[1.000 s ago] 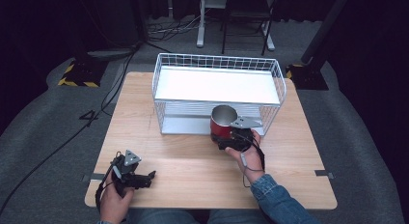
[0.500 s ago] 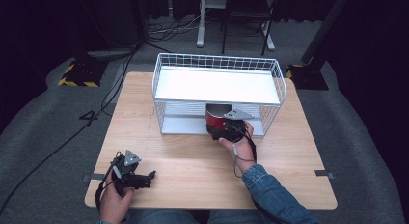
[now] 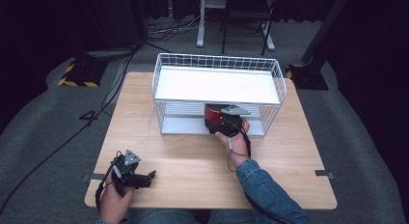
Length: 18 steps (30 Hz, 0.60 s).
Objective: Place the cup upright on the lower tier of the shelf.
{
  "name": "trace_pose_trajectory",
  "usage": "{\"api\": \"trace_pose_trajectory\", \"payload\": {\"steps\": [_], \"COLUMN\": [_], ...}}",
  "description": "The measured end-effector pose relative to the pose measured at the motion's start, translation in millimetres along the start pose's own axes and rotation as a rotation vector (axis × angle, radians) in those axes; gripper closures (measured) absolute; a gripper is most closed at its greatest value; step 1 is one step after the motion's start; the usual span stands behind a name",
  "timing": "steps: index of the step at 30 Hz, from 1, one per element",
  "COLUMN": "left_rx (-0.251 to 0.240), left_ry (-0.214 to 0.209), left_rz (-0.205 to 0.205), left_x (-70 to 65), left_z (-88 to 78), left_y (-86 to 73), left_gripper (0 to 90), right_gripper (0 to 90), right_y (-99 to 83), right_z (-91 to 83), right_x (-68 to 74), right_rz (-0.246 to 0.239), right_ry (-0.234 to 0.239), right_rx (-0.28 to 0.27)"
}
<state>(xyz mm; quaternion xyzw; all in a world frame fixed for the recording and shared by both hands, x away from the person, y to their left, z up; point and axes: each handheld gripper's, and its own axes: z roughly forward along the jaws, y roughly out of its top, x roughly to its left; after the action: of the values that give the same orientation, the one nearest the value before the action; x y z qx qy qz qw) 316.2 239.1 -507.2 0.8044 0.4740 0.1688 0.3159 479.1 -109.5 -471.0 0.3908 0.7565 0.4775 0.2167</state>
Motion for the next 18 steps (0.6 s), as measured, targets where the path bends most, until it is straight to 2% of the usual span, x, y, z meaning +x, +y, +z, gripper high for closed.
{"api": "trace_pose_trajectory", "payload": {"steps": [8,15,18], "left_rx": [0.000,0.000,0.000], "left_ry": [0.000,-0.001,0.000], "left_rz": [0.000,0.000,0.000], "left_x": [0.0,0.0,0.0], "left_z": [0.1,0.1,0.1], "left_y": [0.1,0.1,0.1], "left_gripper": [0.1,0.1,0.1], "right_gripper": [16.4,16.3,16.2], "right_y": [1.5,-3.0,-3.7], "right_z": [11.7,19.6,20.0], "right_x": [-4.5,-5.3,-6.2], "right_rz": [-0.001,0.014,0.007], "right_ry": [-0.037,-0.042,-0.045], "right_rx": [-0.005,0.001,-0.005]}}
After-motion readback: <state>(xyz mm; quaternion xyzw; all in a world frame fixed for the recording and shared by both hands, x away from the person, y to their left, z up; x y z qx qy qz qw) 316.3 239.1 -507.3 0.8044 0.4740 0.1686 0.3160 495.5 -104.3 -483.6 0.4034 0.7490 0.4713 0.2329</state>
